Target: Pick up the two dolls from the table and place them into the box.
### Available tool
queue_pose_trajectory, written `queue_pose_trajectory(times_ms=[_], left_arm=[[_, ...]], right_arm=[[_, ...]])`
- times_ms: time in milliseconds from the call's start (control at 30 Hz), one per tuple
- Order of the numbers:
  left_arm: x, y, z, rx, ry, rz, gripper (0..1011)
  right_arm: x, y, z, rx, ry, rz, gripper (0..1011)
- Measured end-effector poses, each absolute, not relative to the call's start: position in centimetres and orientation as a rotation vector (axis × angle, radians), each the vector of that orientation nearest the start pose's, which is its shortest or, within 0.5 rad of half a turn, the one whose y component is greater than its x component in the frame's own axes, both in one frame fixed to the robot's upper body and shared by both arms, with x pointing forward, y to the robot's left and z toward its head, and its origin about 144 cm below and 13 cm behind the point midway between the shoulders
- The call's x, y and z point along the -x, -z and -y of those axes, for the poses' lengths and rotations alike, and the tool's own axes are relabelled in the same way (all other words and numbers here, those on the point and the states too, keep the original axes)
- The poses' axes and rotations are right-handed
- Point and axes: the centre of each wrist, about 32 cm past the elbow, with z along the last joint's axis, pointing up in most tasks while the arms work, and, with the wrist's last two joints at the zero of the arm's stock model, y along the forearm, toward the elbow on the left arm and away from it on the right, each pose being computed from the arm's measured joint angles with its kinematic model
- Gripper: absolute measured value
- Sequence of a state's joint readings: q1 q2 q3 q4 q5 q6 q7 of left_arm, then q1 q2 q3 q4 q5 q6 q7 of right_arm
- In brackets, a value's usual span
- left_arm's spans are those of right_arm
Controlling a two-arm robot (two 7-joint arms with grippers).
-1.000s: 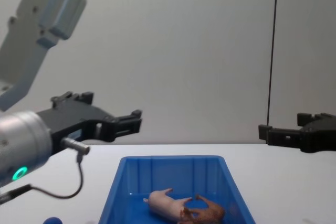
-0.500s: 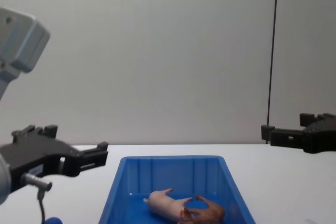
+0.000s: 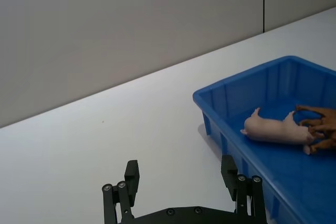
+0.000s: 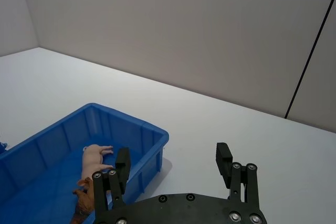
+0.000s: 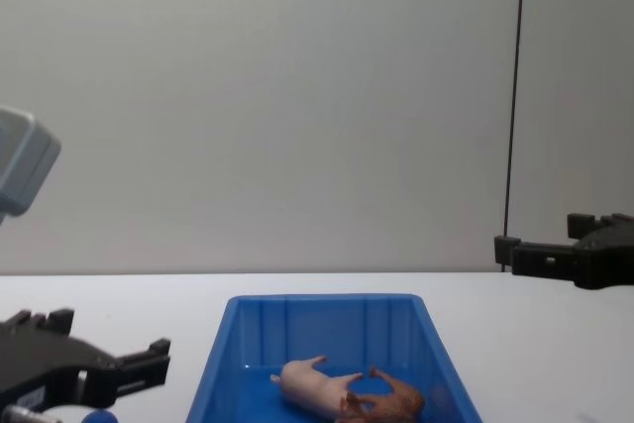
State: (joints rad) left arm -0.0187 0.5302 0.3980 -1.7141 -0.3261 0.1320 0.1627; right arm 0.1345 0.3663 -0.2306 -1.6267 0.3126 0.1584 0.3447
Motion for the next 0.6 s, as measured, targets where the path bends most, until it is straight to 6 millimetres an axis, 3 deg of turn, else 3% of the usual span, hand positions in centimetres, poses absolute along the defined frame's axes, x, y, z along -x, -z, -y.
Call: queue_pose_trajectory(times_ms=[600], left_arm=[[-42.6,-114.6,-25.7,-0.309,-1.314,-0.044,1001]], right_arm=[[-48.7,-119.5,25.8,0.099,0.999,0.007,1001]])
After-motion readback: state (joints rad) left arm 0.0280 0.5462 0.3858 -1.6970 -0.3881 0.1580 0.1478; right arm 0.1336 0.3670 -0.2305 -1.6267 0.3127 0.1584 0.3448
